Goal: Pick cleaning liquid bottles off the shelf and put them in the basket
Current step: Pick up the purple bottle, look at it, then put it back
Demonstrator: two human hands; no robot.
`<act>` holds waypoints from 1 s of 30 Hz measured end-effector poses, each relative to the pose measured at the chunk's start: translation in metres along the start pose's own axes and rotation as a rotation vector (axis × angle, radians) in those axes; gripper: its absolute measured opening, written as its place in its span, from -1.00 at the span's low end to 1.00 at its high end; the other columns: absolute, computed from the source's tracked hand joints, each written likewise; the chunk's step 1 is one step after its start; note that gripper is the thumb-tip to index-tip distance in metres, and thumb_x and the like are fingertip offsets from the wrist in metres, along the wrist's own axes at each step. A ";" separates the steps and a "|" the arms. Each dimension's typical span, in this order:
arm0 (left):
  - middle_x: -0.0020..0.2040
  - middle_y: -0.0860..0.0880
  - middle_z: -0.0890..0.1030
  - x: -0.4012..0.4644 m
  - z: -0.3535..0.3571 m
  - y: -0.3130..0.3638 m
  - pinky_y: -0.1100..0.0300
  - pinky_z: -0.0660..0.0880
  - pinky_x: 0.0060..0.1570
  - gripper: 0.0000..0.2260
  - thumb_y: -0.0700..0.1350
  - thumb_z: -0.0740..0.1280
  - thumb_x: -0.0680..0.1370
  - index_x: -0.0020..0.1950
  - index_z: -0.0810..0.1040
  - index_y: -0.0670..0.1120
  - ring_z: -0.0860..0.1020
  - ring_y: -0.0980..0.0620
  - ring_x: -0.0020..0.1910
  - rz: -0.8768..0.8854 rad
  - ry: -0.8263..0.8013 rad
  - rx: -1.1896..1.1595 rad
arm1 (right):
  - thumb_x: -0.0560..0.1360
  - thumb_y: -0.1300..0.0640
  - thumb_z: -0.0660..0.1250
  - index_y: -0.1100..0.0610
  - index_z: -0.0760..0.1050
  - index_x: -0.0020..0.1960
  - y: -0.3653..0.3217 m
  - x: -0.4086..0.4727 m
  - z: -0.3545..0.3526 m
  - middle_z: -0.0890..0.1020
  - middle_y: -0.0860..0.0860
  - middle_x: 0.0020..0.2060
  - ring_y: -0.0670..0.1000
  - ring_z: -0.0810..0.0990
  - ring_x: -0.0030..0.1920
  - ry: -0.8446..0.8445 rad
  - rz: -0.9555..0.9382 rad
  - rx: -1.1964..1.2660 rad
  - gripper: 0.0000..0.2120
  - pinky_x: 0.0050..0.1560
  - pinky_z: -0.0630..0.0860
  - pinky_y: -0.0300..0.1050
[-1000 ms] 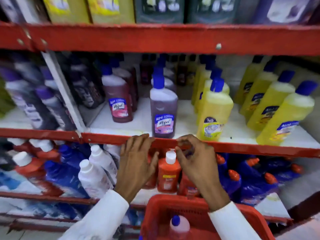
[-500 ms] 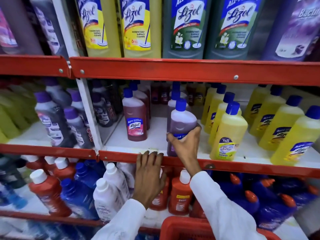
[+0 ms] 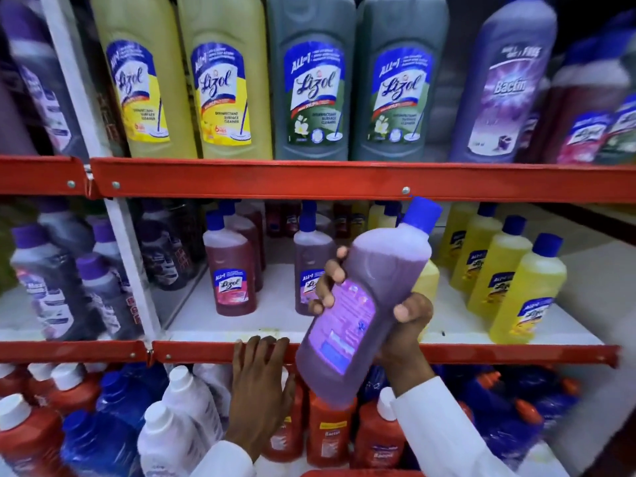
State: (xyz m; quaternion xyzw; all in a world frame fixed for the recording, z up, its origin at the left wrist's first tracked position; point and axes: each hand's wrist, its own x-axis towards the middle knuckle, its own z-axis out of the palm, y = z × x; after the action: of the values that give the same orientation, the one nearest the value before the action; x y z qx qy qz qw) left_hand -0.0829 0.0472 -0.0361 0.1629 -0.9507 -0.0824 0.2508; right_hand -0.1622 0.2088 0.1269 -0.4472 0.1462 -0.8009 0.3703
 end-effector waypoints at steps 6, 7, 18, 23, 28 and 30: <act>0.09 -0.01 0.57 0.002 -0.005 0.002 -0.18 0.30 0.33 -0.53 0.03 0.41 0.33 0.22 0.46 0.03 0.48 -0.13 0.14 0.000 0.025 0.006 | -0.03 0.03 0.26 0.16 0.30 0.10 -0.008 -0.009 0.006 0.47 0.08 -0.20 0.08 0.48 -0.28 -0.070 -0.015 0.224 -0.31 -0.23 0.34 -0.03; 0.10 -0.02 0.58 0.001 -0.004 0.002 -0.18 0.29 0.34 -0.52 0.02 0.39 0.33 0.23 0.46 0.02 0.48 -0.14 0.14 0.002 0.036 0.010 | -0.02 0.03 0.28 0.16 0.31 0.10 -0.010 -0.013 0.005 0.45 0.08 -0.19 0.08 0.47 -0.27 -0.041 -0.021 0.192 -0.32 -0.23 0.29 -0.03; 0.13 -0.04 0.56 0.002 -0.004 0.007 -0.19 0.24 0.40 -0.53 0.02 0.33 0.36 0.27 0.44 0.00 0.44 -0.15 0.19 -0.028 0.040 0.029 | 0.22 0.40 0.62 0.03 0.36 0.20 -0.018 -0.033 0.019 0.58 -0.40 -0.13 -0.40 0.60 -0.15 0.781 -0.310 -1.028 -0.30 -0.26 0.56 -0.40; 0.15 -0.04 0.55 0.001 -0.005 0.010 -0.18 0.22 0.42 -0.53 0.03 0.33 0.37 0.28 0.43 0.01 0.43 -0.15 0.21 -0.033 0.044 0.032 | 0.19 0.07 0.69 0.06 0.31 0.31 -0.004 -0.027 -0.001 0.55 -0.12 0.13 -0.27 0.60 0.06 0.901 -0.272 -1.122 -0.17 -0.03 0.65 -0.20; 0.21 -0.06 0.54 -0.001 -0.008 0.010 -0.18 0.21 0.45 -0.51 0.01 0.34 0.41 0.32 0.38 0.00 0.39 -0.14 0.27 -0.034 0.039 0.017 | 0.18 -0.02 0.69 0.09 0.25 0.34 0.023 -0.005 -0.023 0.53 0.06 0.22 0.06 0.59 0.18 0.941 -0.263 -1.210 -0.10 -0.05 0.61 -0.35; 0.24 -0.06 0.53 -0.001 -0.007 0.010 -0.17 0.20 0.47 -0.49 -0.01 0.35 0.42 0.35 0.35 0.01 0.39 -0.15 0.31 -0.029 0.027 0.019 | 0.20 -0.01 0.68 0.12 0.23 0.36 0.036 0.005 -0.032 0.51 0.08 0.23 0.09 0.57 0.17 0.951 -0.250 -1.256 -0.09 -0.13 0.51 -0.52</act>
State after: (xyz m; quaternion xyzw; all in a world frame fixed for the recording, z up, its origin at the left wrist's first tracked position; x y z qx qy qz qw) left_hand -0.0809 0.0561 -0.0283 0.1802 -0.9455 -0.0748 0.2606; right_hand -0.1738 0.1776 0.0915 -0.1956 0.6613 -0.7094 -0.1455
